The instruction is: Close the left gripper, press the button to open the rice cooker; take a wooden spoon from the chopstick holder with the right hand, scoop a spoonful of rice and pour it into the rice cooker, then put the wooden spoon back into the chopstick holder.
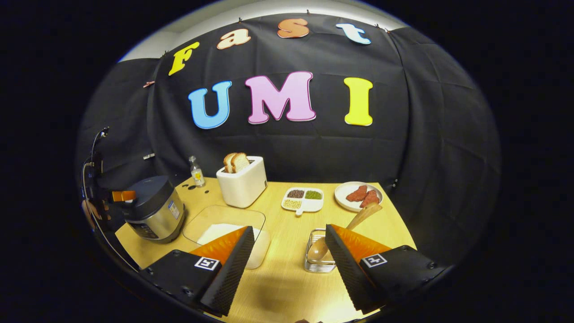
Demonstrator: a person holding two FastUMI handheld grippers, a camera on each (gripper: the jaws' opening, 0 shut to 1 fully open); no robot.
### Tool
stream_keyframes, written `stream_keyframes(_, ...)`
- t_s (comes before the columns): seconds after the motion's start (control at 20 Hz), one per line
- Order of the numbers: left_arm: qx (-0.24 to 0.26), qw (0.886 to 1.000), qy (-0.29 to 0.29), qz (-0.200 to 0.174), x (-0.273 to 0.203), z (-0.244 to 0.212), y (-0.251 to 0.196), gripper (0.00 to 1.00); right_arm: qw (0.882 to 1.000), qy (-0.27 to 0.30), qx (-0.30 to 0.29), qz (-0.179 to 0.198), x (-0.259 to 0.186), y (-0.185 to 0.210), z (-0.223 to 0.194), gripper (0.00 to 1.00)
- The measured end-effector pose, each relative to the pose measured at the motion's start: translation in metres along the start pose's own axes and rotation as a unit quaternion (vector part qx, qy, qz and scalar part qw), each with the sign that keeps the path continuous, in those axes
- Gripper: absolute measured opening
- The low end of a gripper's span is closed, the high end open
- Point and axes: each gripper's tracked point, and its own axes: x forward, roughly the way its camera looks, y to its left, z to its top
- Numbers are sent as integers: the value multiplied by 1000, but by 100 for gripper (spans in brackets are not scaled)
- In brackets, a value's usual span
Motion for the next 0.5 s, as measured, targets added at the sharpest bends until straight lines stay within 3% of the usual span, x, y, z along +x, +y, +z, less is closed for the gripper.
stream_keyframes(0.25, 10, 995, -74, -65, -77, 59, -31, 97, 997, -58, 7, -48, -35, 15, 57, 98)
stream_keyframes(0.4, 9, 994, -56, -93, -114, 45, -45, 96, 992, -90, 0, -94, -73, 22, 79, 98)
stream_keyframes(0.5, 3, 989, -62, -134, -138, 40, -61, 97, 991, -94, 9, -98, -98, 42, 71, 99)
